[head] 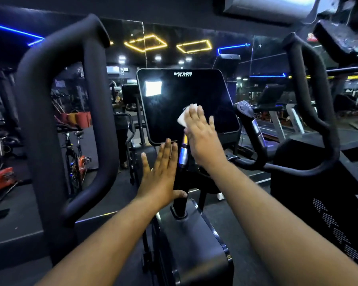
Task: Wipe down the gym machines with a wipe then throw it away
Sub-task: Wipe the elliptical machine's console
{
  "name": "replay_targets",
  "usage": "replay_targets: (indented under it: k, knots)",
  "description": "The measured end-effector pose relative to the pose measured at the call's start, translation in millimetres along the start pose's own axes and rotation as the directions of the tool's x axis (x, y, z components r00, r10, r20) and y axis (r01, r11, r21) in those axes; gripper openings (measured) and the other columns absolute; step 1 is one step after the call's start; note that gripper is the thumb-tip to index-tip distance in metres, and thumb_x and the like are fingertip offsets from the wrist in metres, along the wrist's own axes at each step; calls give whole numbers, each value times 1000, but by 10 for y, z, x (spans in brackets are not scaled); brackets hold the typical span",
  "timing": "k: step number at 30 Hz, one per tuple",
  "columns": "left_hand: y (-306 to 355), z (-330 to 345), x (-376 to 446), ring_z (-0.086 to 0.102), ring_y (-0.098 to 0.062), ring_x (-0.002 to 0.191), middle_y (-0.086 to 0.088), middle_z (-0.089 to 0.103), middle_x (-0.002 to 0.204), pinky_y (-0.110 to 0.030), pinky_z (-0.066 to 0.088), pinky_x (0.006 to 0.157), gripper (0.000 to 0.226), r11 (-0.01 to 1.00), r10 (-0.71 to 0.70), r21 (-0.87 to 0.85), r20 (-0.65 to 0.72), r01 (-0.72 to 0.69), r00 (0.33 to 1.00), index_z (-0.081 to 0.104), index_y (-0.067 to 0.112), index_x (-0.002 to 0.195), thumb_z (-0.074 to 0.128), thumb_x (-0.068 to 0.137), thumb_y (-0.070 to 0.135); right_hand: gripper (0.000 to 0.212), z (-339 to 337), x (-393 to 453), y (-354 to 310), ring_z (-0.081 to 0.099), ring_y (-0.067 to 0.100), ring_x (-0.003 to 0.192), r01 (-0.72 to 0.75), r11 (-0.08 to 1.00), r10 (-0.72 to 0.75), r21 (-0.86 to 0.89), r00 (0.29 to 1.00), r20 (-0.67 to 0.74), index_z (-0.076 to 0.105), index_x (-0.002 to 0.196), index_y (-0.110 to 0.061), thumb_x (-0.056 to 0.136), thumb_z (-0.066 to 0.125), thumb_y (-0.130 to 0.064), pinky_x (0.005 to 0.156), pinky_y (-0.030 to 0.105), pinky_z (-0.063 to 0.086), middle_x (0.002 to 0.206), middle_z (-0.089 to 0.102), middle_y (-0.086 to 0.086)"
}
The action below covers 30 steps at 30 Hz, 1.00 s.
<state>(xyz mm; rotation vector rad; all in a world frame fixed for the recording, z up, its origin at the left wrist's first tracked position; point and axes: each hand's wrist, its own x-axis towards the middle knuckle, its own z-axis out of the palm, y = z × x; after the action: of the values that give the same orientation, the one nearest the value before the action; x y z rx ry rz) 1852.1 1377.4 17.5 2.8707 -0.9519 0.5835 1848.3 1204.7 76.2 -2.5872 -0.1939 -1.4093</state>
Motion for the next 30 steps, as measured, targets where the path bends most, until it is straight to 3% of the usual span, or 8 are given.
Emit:
replay_targets:
  k: [8, 13, 15, 17, 19, 21, 26, 30]
  knots:
    - [-86, 2, -230, -34, -16, 149, 3, -51, 153, -62, -18, 120, 129, 997, 66, -51, 93, -61, 993, -32, 21, 153, 64, 83, 71, 52, 224, -838, -78, 9, 20, 156, 253, 967, -250, -1, 958, 142, 39, 155, -17, 104, 33, -27, 122, 60, 15, 165, 25, 0]
    - [-123, 60, -484, -12, -13, 157, 6, -19, 169, -50, -4, 127, 111, 951, 71, -305, 70, -46, 995, -11, 29, 162, 67, 89, 59, 48, 184, -1303, -291, 13, 13, 155, 37, 947, -103, 319, 976, 193, 41, 154, -16, 106, 37, -23, 124, 54, 19, 163, 31, 1]
    - [-113, 87, -614, 11, -12, 156, 14, 18, 167, -29, 12, 126, 88, 798, 90, -598, -7, -77, 996, 19, 30, 162, 72, 92, 38, 45, 130, -1473, -451, 20, 8, 153, -147, 852, 80, 502, 985, 154, 45, 151, -15, 107, 41, -19, 125, 50, 21, 160, 37, 1]
    - [-64, 88, -772, 41, -7, 144, 23, 48, 148, -14, 30, 114, 60, 467, 118, -883, 14, -43, 993, 47, 29, 148, 65, 95, 7, 44, 101, -1617, -595, 24, 7, 152, -247, 791, 197, 560, 969, 149, 47, 150, -15, 107, 42, -23, 124, 48, 25, 160, 38, 0]
    - [-32, 65, -939, 60, -6, 126, 14, 67, 132, -22, 43, 107, 51, 115, 117, -987, 123, 110, 985, 62, 25, 137, 50, 97, -4, 47, 131, -1753, -692, 20, 8, 153, -292, 789, 204, 540, 954, 218, 43, 152, -16, 107, 40, -29, 125, 46, 23, 162, 32, -3]
    - [0, 49, -1029, 65, -13, 105, 2, 73, 118, -30, 48, 99, 39, -88, 77, -969, 226, 232, 971, 70, 22, 128, 46, 102, 5, 54, 173, -1871, -756, 14, 12, 155, -244, 841, 120, 482, 954, 275, 36, 156, -16, 106, 36, -36, 126, 47, 20, 165, 24, -2]
    - [54, 126, -1174, 71, -20, 102, -10, 75, 119, -27, 57, 79, 27, -185, -41, -943, 290, 278, 956, 69, 16, 127, 60, 103, 25, 58, 89, -2048, -903, 9, 6, 155, -314, 708, 41, 632, 913, 407, 34, 156, -21, 103, 56, -30, 125, 23, 13, 167, 19, -4]
    - [84, 106, -1103, 72, -20, 94, -14, 76, 113, -29, 60, 74, 24, -145, -77, -957, 263, 250, 962, 69, 10, 124, 60, 102, 10, 42, -58, -1983, -893, 46, 5, 140, -448, 436, 342, 781, 885, 317, 56, 139, -32, 98, 65, -26, 109, 20, 41, 153, 48, -6]
